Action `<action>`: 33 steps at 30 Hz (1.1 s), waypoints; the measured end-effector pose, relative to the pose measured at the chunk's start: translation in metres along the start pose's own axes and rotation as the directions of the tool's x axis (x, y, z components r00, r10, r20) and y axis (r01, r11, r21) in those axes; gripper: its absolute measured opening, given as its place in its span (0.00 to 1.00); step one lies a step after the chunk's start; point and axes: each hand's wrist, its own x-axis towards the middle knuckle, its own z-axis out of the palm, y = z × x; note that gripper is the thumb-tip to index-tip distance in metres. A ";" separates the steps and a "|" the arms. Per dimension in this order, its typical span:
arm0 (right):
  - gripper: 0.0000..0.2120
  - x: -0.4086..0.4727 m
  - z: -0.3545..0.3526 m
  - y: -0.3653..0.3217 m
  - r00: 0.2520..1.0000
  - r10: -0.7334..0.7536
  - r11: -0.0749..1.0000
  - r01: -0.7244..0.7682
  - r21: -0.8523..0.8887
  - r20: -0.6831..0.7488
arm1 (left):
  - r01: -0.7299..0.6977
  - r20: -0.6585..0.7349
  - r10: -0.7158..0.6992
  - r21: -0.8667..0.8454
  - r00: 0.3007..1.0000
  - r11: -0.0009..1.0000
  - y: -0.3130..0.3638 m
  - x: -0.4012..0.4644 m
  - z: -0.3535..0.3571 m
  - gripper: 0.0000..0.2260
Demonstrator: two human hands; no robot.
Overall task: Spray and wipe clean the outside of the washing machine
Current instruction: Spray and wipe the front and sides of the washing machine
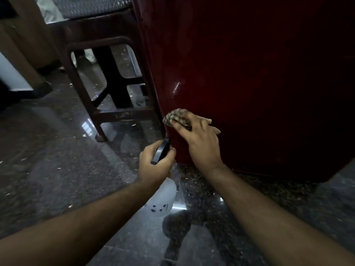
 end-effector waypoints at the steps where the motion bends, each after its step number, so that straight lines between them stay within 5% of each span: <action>1: 0.26 -0.005 0.006 0.002 0.999 -0.027 0.998 0.029 -0.050 0.039 | 0.005 0.007 -0.005 0.005 1.000 1.000 -0.002 0.000 0.001 0.35; 4: 0.23 -0.022 0.014 0.020 0.982 -0.157 0.971 0.173 -0.165 0.107 | -0.011 0.029 0.010 0.045 1.000 0.999 -0.009 0.001 0.009 0.33; 8: 0.23 -0.050 -0.001 0.059 0.960 -0.220 0.928 0.260 -0.266 0.172 | -0.098 0.109 0.093 0.038 0.990 0.994 -0.025 0.011 0.035 0.08; 10: 0.25 -0.067 -0.014 0.080 0.961 -0.196 0.921 0.248 -0.301 0.193 | -0.125 0.174 0.118 0.033 0.978 0.992 -0.027 0.012 0.057 0.04; 18: 0.32 -0.128 -0.099 0.171 0.972 0.222 0.937 -0.191 -0.292 0.076 | -0.121 0.418 0.132 -0.054 0.899 0.991 -0.010 0.003 0.160 0.04; 21: 0.28 -0.144 -0.126 0.201 0.928 0.368 0.918 -0.373 -0.135 -0.061 | -0.108 0.481 0.154 -0.122 0.863 0.987 -0.004 -0.008 0.198 0.04; 24: 0.26 -0.157 -0.137 0.221 0.809 0.536 0.840 -0.539 0.059 -0.244 | -0.083 0.525 0.166 -0.178 0.834 0.981 -0.001 -0.019 0.222 0.04; 28: 0.25 -0.181 -0.128 0.238 0.666 0.680 0.730 -0.651 0.207 -0.307 | -0.044 0.561 0.158 -0.212 0.812 0.976 -0.009 -0.031 0.235 0.04; 33: 0.24 -0.193 -0.094 0.227 0.677 0.692 0.721 -0.663 0.202 -0.250 | -0.059 0.555 0.146 -0.171 0.819 0.984 -0.028 -0.032 0.219 0.05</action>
